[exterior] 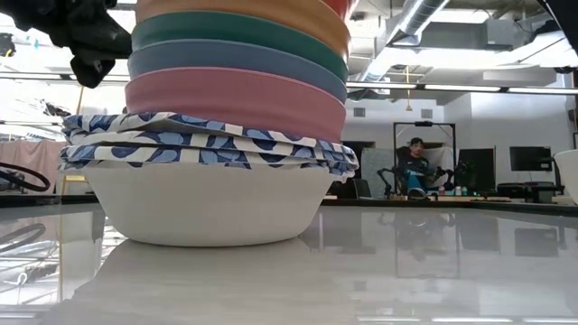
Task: Nest bowls inside each other
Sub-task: Stack the orange bowl into the yellow bowl
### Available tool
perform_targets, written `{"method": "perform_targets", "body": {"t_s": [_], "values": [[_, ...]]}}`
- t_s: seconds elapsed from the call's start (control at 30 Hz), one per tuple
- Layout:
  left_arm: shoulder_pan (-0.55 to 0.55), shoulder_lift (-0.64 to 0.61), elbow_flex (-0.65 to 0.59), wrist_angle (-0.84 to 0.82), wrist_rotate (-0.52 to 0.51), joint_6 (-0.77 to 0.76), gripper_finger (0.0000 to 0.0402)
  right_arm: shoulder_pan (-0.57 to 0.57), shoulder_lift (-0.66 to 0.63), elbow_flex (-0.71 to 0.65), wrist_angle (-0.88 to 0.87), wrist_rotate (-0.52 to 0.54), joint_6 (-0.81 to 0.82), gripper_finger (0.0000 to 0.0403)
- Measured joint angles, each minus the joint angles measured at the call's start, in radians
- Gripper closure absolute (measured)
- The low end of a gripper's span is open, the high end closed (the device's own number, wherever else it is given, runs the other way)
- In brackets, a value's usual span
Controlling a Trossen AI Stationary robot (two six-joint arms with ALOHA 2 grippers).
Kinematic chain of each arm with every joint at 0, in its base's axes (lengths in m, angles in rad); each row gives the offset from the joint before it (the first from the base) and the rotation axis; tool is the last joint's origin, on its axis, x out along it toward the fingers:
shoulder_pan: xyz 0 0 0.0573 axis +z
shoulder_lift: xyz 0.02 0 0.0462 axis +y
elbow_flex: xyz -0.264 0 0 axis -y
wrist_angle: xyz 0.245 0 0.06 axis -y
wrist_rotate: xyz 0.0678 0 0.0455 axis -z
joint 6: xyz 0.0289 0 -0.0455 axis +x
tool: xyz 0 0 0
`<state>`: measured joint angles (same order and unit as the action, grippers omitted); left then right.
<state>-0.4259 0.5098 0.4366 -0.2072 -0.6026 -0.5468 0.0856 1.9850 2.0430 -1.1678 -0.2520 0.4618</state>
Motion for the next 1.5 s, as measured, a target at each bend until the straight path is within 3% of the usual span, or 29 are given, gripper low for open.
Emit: {"method": "perform_targets", "body": {"t_s": [0.37, 1.37, 1.5], "values": [[0.0, 0.0, 0.0, -0.013, -0.012, 0.003, 0.0401, 0.046, 0.022, -0.001, 0.011, 0.033, -0.027, 0.0392], [0.0, 0.0, 0.0, -0.033, -0.015, -0.026, 0.0401, 0.03, 0.066, 0.0, 0.014, 0.069, -0.136, 0.0392], [0.0, 0.0, 0.0, -0.034, -0.015, -0.026, 0.0401, 0.029, 0.066, 0.0, 0.032, 0.07, -0.142, 0.0375]]}}
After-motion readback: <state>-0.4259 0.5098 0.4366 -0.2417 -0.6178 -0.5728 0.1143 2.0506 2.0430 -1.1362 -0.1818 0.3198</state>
